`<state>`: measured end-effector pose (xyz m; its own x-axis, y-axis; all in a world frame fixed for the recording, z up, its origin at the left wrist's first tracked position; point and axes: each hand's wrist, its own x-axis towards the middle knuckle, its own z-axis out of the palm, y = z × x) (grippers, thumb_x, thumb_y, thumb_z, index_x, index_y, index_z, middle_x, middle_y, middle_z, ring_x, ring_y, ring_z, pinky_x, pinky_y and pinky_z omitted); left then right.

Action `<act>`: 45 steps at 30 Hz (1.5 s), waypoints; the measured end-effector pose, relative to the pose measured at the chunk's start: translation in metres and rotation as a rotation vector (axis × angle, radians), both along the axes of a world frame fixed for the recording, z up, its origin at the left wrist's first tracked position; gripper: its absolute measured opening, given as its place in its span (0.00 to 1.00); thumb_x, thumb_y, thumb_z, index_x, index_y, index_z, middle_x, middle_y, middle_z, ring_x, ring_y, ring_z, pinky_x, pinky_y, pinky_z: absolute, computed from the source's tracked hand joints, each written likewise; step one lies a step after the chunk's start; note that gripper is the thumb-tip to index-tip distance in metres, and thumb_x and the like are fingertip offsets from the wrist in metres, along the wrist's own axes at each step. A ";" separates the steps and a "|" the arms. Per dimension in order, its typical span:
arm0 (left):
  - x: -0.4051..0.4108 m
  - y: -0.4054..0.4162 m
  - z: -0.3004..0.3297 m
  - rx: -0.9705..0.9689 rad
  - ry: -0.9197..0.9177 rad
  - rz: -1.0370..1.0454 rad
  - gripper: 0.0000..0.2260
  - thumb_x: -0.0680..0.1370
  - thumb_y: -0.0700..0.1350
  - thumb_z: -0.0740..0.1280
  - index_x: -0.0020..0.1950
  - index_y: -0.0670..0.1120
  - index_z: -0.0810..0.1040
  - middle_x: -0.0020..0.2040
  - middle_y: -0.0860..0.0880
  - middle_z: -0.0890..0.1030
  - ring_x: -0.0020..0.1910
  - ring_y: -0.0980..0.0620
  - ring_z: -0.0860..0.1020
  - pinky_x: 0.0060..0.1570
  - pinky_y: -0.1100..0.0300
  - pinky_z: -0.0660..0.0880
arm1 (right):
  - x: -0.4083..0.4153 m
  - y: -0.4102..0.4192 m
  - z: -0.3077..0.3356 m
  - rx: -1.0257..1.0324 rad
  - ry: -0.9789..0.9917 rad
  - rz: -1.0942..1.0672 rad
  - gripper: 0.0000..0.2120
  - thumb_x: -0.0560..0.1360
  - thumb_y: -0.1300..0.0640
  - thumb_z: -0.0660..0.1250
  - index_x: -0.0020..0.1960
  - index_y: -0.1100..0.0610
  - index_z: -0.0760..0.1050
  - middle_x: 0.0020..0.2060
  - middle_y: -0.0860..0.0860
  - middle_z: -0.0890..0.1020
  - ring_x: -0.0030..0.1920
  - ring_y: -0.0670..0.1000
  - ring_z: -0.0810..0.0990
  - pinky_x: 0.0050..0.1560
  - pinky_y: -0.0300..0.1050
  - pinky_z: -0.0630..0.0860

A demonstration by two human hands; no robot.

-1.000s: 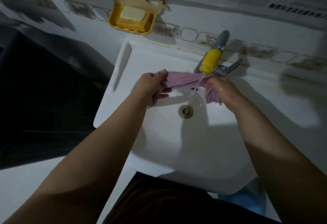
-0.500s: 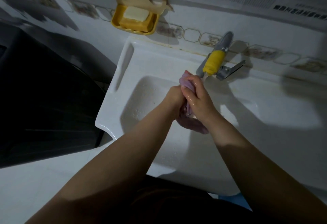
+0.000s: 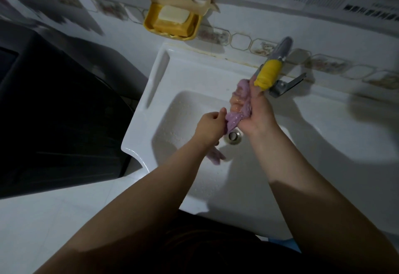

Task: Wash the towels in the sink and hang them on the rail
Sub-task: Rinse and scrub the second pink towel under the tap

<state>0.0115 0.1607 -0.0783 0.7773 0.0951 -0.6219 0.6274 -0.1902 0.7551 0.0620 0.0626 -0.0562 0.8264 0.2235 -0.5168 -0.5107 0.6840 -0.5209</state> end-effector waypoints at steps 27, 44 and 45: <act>0.017 0.023 0.016 0.095 -0.342 -0.255 0.04 0.71 0.44 0.68 0.42 0.49 0.74 0.33 0.52 0.78 0.33 0.52 0.77 0.40 0.54 0.76 | -0.038 -0.095 -0.025 -1.037 -0.268 0.371 0.18 0.75 0.63 0.68 0.58 0.46 0.70 0.54 0.55 0.79 0.27 0.51 0.76 0.26 0.40 0.72; 0.013 0.004 0.080 -0.136 -0.277 -0.402 0.07 0.74 0.35 0.66 0.42 0.47 0.73 0.37 0.49 0.76 0.36 0.53 0.75 0.35 0.64 0.72 | -0.074 -0.040 -0.078 -1.035 -0.181 0.931 0.12 0.70 0.54 0.75 0.40 0.55 0.72 0.21 0.43 0.78 0.22 0.37 0.74 0.25 0.27 0.67; 0.019 0.011 0.076 -0.139 -0.267 -0.322 0.06 0.73 0.35 0.66 0.42 0.46 0.73 0.37 0.48 0.76 0.37 0.51 0.76 0.36 0.61 0.73 | -0.075 -0.042 -0.074 -0.999 -0.157 0.942 0.09 0.71 0.54 0.74 0.42 0.56 0.74 0.23 0.45 0.79 0.22 0.38 0.75 0.24 0.30 0.69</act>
